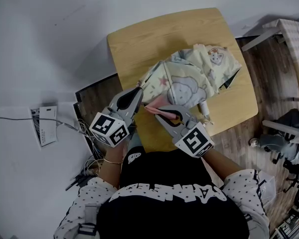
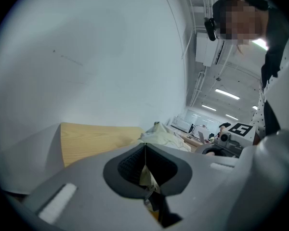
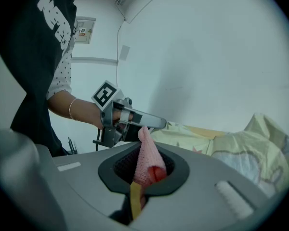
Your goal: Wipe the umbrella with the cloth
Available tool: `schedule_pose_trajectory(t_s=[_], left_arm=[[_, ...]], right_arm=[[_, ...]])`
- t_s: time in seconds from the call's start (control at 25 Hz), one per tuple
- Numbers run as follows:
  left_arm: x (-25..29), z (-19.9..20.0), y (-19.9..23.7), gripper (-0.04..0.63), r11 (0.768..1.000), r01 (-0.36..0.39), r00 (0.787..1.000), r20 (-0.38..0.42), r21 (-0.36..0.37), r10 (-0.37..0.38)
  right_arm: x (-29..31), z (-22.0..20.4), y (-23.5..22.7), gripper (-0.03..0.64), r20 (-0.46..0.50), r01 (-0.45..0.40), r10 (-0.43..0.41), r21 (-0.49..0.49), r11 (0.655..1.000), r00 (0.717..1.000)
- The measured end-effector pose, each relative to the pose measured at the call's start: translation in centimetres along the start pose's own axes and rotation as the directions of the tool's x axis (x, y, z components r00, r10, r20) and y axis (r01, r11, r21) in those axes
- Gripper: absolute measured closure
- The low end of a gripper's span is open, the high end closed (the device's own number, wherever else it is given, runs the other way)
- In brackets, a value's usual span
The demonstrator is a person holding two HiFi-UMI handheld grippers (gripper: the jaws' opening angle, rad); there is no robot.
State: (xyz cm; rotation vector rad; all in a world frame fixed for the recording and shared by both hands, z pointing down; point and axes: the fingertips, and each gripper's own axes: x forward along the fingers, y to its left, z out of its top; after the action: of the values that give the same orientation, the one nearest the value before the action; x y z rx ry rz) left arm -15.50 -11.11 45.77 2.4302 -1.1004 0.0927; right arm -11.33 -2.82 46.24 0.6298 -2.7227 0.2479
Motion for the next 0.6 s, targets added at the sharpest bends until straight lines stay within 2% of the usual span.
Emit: schedule_pose_trajectory(t_s=[0.2, 0.36, 0.6], left_arm=[[0.0, -0.1, -0.1, 0.591, 1.0, -0.006, 1.0, 0.002, 0.0, 0.006], [-0.2, -0.2, -0.3, 0.591, 1.0, -0.011, 1.0, 0.006, -0.004, 0.011], [-0.3, -0.5, -0.3, 0.591, 1.0, -0.02, 1.0, 0.006, -0.016, 0.02]], right_arm=[[-1.2, 3.2, -2.4, 0.583, 0.089, 0.057, -0.055, -0.023, 0.998, 0.995], [-1.8, 5.2, -5.1, 0.583, 0.117, 0.127, -0.118, -0.069, 0.989, 0.986], [-1.8, 7.1, -8.2, 0.583, 0.114, 0.184, -0.162, -0.217, 0.959, 0.98]])
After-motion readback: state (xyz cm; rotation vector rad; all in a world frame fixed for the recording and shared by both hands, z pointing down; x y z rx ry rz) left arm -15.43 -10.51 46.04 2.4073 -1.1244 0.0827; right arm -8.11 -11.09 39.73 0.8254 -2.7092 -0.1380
